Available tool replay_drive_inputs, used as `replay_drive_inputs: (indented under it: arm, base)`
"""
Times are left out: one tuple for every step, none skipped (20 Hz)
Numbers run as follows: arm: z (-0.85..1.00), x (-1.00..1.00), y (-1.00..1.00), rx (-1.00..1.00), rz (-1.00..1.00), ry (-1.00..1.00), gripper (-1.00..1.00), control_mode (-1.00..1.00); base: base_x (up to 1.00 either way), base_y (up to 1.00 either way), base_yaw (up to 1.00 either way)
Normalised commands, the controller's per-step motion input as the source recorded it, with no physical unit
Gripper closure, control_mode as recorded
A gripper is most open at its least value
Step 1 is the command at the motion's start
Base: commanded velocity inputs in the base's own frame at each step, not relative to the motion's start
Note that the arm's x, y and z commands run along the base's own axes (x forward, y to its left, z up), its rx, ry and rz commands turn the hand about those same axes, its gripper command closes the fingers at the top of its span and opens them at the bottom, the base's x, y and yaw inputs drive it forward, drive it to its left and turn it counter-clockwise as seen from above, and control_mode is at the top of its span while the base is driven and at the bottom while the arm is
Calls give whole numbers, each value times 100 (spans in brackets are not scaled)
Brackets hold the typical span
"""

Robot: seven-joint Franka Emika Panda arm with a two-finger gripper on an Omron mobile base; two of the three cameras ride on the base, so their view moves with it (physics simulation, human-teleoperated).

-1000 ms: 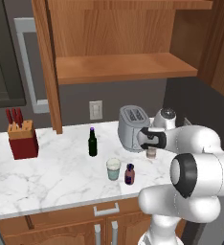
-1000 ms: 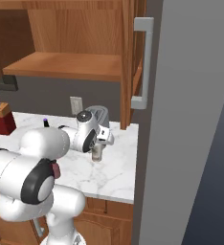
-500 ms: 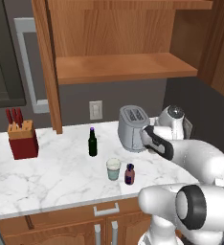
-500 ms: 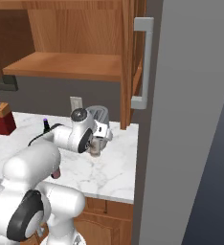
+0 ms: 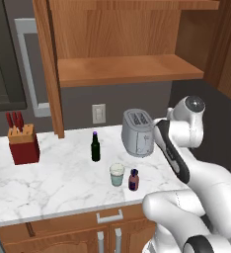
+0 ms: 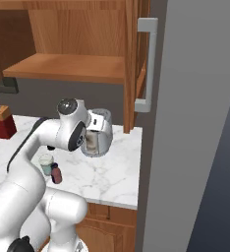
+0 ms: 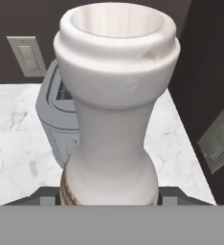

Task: Sort all alcoholic drinks to one cabinet, and non-alcoholic drinks to the other.

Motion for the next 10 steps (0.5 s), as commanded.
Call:
replay_drive_inputs:
  arm:
    - [100, -31, 1, 0, 0, 0, 100, -100]
    - [100, -29, 4, 0, 0, 0, 100, -100]
    - [100, -24, 9, 0, 0, -1, 100, -100]
    - [100, -21, 3, 0, 0, -2, 100, -100]
    - [100, -14, 4, 0, 0, -2, 100, -100]
    - [100, -15, 1, 0, 0, -3, 100, -100]
    - [100, -15, 5, 0, 0, -4, 100, -100]
    - [100, -13, 2, 0, 0, -3, 100, -100]
    - [100, -14, 0, 0, 0, -4, 100, -100]
    - [100, -8, 4, 0, 0, -5, 100, -100]
  base:
    - [0, 0, 0]
    - [0, 0, 0]
    - [0, 0, 0]
    - [0, 0, 0]
    - [0, 0, 0]
    - [0, 0, 0]
    - [0, 0, 0]
    - [0, 0, 0]
    - [0, 0, 0]
    - [0, 0, 0]
